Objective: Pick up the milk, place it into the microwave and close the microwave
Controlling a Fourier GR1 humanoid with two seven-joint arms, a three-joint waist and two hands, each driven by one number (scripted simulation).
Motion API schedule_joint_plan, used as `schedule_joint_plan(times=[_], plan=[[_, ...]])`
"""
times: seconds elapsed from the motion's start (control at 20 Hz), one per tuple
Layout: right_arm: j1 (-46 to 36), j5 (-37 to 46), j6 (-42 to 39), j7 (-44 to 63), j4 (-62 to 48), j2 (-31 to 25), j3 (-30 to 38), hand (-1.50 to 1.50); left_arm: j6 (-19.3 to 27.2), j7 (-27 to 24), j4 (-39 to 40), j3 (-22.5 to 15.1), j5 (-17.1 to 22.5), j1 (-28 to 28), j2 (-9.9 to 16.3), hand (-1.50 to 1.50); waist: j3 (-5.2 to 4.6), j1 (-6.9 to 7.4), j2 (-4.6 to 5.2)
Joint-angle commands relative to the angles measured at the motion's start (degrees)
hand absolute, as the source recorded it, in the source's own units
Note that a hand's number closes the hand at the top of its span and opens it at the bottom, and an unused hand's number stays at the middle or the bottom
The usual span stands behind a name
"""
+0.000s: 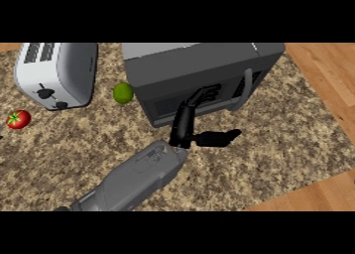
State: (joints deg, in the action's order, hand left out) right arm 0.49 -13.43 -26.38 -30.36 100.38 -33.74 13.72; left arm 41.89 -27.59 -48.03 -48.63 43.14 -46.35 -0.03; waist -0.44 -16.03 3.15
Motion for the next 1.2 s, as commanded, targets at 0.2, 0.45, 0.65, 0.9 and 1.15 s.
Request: schedule_joint_plan(times=[0.2, 0.45, 0.65, 0.9, 1.15], plan=[[-4.23, 4.50, 3.36, -0.04, 0.90, -3.16, 2.74, 1.50, 3.60, -2.74, 1.04, 3.48, 5.78, -3.71, 0.02, -1.50, 0.04, -0.39, 1.14], [-6.62, 5.69, 4.13, -0.14, -0.13, -4.16, 3.17, 1.50, 3.65, -3.72, 1.27, 3.33, 8.68, -4.15, 0.02, -1.50, 0.14, 0.40, 1.82], [-7.78, 6.12, 4.51, 0.05, -0.20, -4.43, 3.10, 1.50, 3.61, -4.80, 2.24, 2.60, 9.99, -4.74, 0.02, -1.50, 0.17, -0.12, 1.96], [-9.47, 6.67, 4.71, 0.50, -1.37, -4.86, 2.75, 1.50, 3.39, -5.99, 3.02, 2.05, 11.82, -5.23, 0.03, -1.50, 0.22, 0.19, 2.45], [-11.18, 6.79, 4.69, 0.87, -2.07, -5.32, 2.53, 1.50, 3.14, -7.99, 3.36, 1.83, 13.19, -5.62, 0.02, -1.50, 0.18, 0.19, 2.64]])
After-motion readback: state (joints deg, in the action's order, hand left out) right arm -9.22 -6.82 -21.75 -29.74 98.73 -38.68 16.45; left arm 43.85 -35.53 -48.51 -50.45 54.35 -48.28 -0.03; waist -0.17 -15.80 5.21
